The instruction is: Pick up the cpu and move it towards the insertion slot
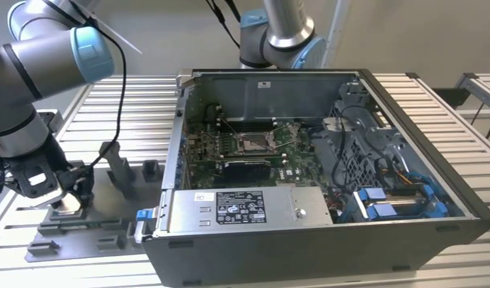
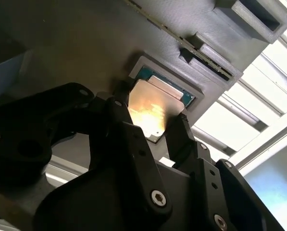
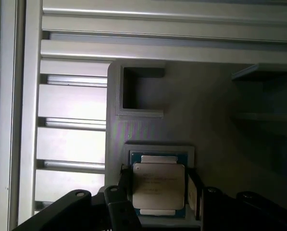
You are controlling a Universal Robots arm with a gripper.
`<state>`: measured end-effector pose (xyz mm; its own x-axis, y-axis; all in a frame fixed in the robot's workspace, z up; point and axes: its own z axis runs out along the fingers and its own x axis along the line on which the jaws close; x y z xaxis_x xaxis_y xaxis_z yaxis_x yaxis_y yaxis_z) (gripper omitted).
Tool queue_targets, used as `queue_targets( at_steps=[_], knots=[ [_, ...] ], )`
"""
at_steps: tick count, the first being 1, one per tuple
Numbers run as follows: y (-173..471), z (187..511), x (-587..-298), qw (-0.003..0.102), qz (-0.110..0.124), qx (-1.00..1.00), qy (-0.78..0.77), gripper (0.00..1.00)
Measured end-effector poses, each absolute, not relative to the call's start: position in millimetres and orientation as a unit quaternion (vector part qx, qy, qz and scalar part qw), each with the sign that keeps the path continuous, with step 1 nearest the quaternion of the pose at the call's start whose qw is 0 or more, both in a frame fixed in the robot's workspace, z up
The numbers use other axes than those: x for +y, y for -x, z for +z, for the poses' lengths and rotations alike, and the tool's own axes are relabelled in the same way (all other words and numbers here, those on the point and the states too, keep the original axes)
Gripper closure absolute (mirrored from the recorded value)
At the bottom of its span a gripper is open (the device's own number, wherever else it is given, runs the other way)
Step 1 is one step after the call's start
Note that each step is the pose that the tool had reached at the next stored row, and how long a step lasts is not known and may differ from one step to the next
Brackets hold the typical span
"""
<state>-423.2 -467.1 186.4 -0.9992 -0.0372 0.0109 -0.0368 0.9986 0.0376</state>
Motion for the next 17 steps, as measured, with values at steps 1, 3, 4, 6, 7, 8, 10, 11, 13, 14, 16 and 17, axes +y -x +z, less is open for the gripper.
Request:
queue_targets(
  at_steps=[1, 3, 4, 6, 7, 8, 10, 11, 13, 14, 16, 17],
  knots=[
    [423, 188, -467, 0.006, -0.019, -1.0, -0.019, 1.0],
    [423, 193, -467, 0.006, -0.019, -1.0, -0.018, 1.0],
    [423, 195, -467, 0.006, -0.019, -1.0, -0.019, 1.0],
    [423, 201, -467, 0.006, -0.019, -1.0, -0.019, 1.0],
    [423, 203, -467, 0.006, -0.019, -1.0, -0.019, 1.0],
    [423, 205, -467, 0.006, -0.019, -1.0, -0.019, 1.0],
    [423, 209, -467, 0.006, -0.019, -1.0, -0.019, 1.0],
    [423, 211, -467, 0.006, -0.019, -1.0, -0.019, 1.0],
    [423, 214, -467, 0.006, -0.019, -1.0, -0.019, 1.0],
    [423, 216, -467, 0.006, -0.019, -1.0, -0.019, 1.0],
    [423, 219, -467, 0.006, -0.019, -1.0, -0.019, 1.0],
    [423, 221, -467, 0.006, -0.019, -1.0, -0.019, 1.0]
  ],
)
